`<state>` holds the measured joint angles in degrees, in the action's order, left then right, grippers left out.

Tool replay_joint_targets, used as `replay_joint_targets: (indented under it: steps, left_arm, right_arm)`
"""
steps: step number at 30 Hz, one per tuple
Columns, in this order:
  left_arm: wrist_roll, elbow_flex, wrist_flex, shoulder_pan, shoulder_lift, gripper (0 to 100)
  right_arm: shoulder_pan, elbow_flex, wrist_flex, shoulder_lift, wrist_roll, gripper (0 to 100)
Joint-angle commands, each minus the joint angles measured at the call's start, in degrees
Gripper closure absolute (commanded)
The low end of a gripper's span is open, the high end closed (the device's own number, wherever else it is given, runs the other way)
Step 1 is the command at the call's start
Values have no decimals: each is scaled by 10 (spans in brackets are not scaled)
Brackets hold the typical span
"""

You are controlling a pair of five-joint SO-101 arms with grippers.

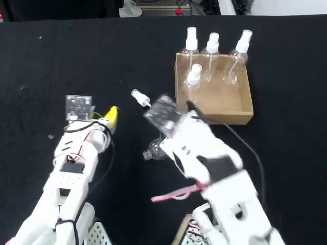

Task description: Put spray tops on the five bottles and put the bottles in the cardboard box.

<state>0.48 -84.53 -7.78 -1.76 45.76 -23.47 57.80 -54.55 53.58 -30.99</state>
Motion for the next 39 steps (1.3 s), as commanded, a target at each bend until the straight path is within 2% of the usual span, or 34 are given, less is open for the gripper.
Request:
replay_joint_targets:
  steps: [1, 4, 7, 13, 18, 23, 31, 33, 37, 39]
  left_arm:
    - [55, 25, -11, -51, 5, 791]
    - [134, 29, -11, -96, 5, 791]
    - [171, 31, -11, -123, 5, 791]
    - [174, 31, -13, -124, 5, 791]
    - [174, 31, -14, -125, 5, 791]
    - [174, 31, -14, -125, 5, 791]
    - [174, 31, -14, -124, 5, 791]
    - [174, 31, -14, -124, 5, 791]
    - [174, 31, -14, -124, 5, 791]
    - [174, 31, -15, -124, 5, 791]
  right_arm:
    - [-19, -39, 25, -112, -52, 692]
    - [-31, -42, 27, -157, -90, 692]
    - [-37, -38, 25, -177, -142, 692]
    - [-36, -36, 37, -211, -193, 692]
    - [-36, 13, 113, -247, -240, 692]
    - [-35, 49, 203, -276, -241, 692]
    - [-36, 50, 209, -324, -241, 694]
    - [-36, 45, 196, -325, -240, 742]
    - [-37, 28, 184, -323, -238, 926]
    - [-44, 25, 185, -323, -212, 982]
